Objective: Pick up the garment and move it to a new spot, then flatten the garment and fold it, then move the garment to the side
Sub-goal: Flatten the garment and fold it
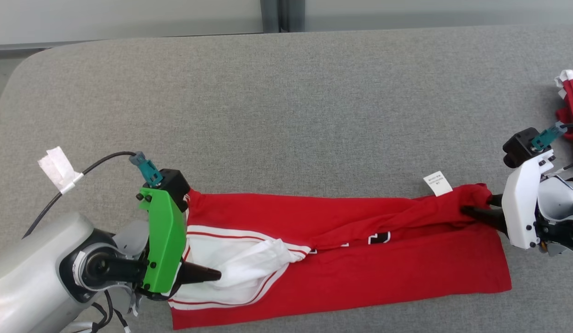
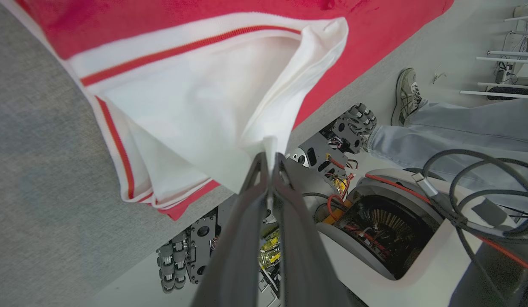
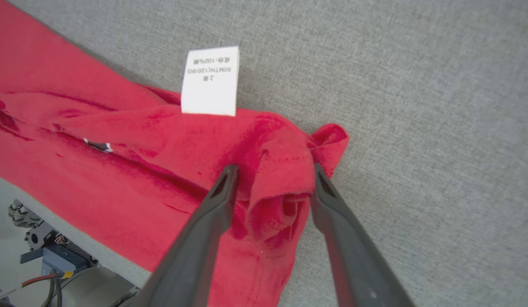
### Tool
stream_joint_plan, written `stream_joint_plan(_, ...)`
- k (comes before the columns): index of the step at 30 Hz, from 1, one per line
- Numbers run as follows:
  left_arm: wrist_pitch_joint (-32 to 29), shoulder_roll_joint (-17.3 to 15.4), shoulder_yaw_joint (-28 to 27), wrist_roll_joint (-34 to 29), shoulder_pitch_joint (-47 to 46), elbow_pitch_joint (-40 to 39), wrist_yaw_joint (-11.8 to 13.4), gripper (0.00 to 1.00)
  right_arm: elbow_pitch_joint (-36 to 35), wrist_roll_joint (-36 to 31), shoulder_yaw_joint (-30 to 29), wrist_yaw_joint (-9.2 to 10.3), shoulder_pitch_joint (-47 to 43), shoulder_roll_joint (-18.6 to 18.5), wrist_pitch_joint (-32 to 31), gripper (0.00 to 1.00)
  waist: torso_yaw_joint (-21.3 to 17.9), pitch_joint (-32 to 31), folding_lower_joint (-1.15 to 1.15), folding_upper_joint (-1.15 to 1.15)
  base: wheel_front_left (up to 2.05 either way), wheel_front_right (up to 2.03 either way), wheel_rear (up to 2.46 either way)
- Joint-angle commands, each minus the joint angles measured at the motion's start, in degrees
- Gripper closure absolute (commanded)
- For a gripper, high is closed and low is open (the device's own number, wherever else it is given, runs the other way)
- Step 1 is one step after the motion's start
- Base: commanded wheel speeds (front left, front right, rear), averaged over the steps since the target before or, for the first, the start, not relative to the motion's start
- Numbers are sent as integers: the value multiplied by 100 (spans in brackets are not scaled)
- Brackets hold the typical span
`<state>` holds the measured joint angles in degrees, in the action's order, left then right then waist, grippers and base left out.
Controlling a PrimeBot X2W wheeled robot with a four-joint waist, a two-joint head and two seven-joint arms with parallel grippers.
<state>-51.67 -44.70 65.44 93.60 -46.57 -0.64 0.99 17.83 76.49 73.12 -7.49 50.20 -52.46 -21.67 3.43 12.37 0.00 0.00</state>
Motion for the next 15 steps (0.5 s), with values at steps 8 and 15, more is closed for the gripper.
stream_joint_plan(8,181,-87,-70,-122,122,163,-100,0,39,200,29,-1,-97,-94,-394,0,-133,-345,0,0,0,0,0)
stream_joint_plan(15,1432,-173,-534,-703,60,210,-315,0,-96,692,-502,-1,-120,-133,887,0,-171,-672,0,0,0,0,0)
